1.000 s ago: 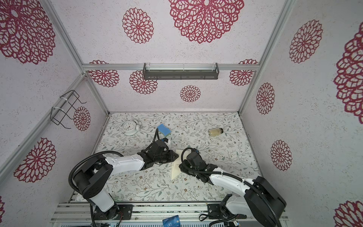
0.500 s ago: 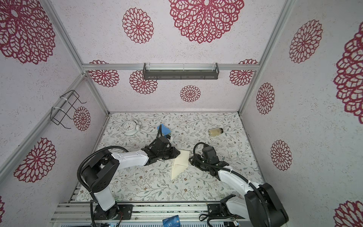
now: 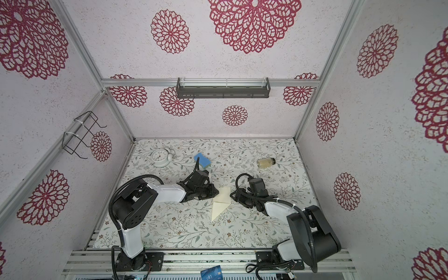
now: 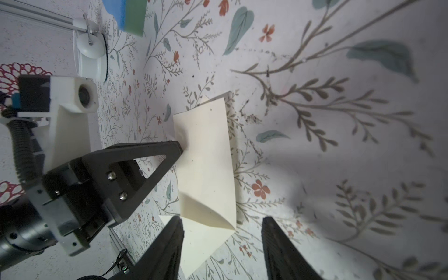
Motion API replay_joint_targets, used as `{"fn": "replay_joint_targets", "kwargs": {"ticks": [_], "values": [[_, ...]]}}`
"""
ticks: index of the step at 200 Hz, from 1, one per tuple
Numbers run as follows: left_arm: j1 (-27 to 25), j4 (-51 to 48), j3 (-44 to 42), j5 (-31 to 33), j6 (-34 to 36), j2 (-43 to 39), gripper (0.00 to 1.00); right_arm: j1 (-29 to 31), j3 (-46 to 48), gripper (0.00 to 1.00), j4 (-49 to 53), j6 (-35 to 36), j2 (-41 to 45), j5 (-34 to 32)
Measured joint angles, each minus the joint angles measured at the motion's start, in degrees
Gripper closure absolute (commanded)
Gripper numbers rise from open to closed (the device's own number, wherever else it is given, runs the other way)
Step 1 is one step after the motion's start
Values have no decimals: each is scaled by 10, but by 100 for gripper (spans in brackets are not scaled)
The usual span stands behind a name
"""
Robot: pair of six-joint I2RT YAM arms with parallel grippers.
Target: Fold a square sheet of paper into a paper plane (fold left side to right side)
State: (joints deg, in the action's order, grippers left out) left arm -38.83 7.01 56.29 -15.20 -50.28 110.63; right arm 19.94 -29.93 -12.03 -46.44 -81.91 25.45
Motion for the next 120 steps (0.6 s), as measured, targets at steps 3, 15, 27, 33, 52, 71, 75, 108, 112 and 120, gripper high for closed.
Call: {"fn": "replay_joint_targets", "kwargs": {"ticks": [3,15,27,33,52,71,75,108,112,120], "values": [[0,0,0,-1,0,0,83,0,-2,44,-3,0,-4,2],[2,1,0,-3,2,0,83,0,-7,44,-14,0,-17,6],[4,2,0,-6,4,0,83,0,-9,44,-25,-1,-28,7],[4,3,0,-6,5,0,83,0,-9,44,-30,-1,-33,8],[6,6,-1,-8,7,0,83,0,-9,45,-43,-6,-44,13],[7,9,-5,-9,7,0,83,0,7,45,-73,-22,-44,20],[7,9,-5,-9,7,0,84,0,12,45,-78,-28,-42,20],[8,10,-8,-11,8,0,84,-1,62,45,-98,-63,-14,21],[8,11,-9,-12,8,0,84,-1,68,46,-101,-66,-9,21],[8,12,-9,-12,8,0,84,-1,79,48,-106,-73,0,22]]}}
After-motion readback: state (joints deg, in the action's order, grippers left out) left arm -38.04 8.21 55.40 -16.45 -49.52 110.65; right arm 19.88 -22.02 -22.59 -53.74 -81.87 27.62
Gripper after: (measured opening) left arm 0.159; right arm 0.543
